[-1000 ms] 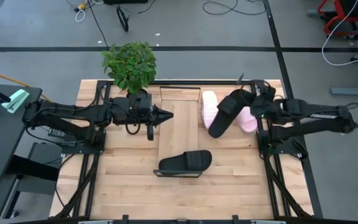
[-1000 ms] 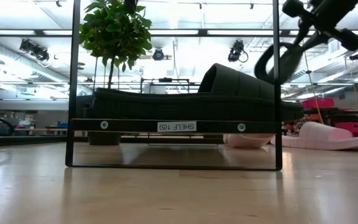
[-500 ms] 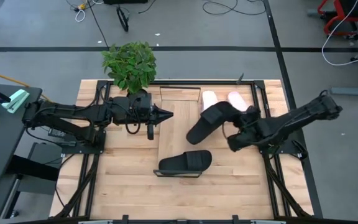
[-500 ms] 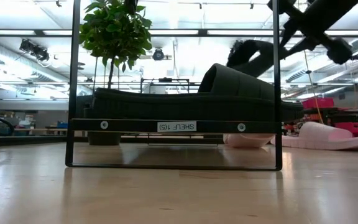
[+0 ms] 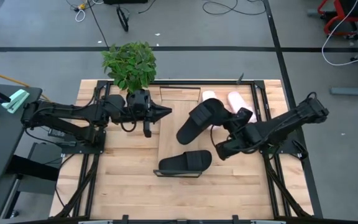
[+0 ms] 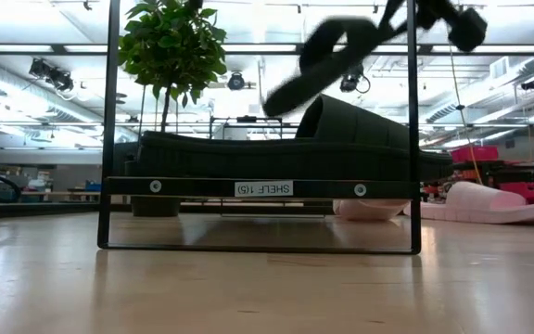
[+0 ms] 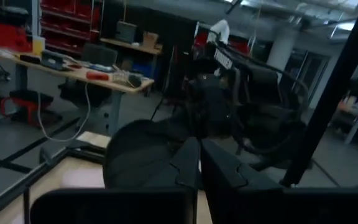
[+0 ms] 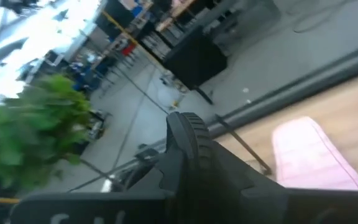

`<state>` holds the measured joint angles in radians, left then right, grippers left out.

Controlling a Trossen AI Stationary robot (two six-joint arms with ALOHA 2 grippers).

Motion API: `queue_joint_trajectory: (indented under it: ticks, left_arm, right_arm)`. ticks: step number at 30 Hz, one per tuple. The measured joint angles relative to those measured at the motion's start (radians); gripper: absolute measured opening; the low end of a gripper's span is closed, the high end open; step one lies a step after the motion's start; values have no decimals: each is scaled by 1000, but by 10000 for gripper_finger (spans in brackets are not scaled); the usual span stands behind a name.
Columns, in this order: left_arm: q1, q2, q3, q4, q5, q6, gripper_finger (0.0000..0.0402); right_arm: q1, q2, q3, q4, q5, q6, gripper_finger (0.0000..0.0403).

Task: Pick and place slides into the shelf
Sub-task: Put the black slipper on the shelf

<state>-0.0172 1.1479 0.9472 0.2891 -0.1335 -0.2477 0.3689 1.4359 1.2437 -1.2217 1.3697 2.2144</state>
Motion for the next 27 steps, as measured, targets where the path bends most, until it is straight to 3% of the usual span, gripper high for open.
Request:
queue_joint_trajectory:
  ticks: [9, 16, 20, 27]
  left_arm:
    - [-73, 11, -1, -24, 68, -116, 14]
    - [-161, 11, -1, -87, 51, -225, 23]
    - [-221, 11, -1, -207, -75, -331, 25]
    - [-316, 11, -1, -384, -430, -879, 31]
  right_arm:
    - [59, -87, 26, -20, 201, -33, 53]
    - [113, -166, 26, 18, 203, -168, 53]
    - [132, -190, 26, 45, 203, -251, 53]
    - [167, -192, 26, 48, 201, -280, 53]
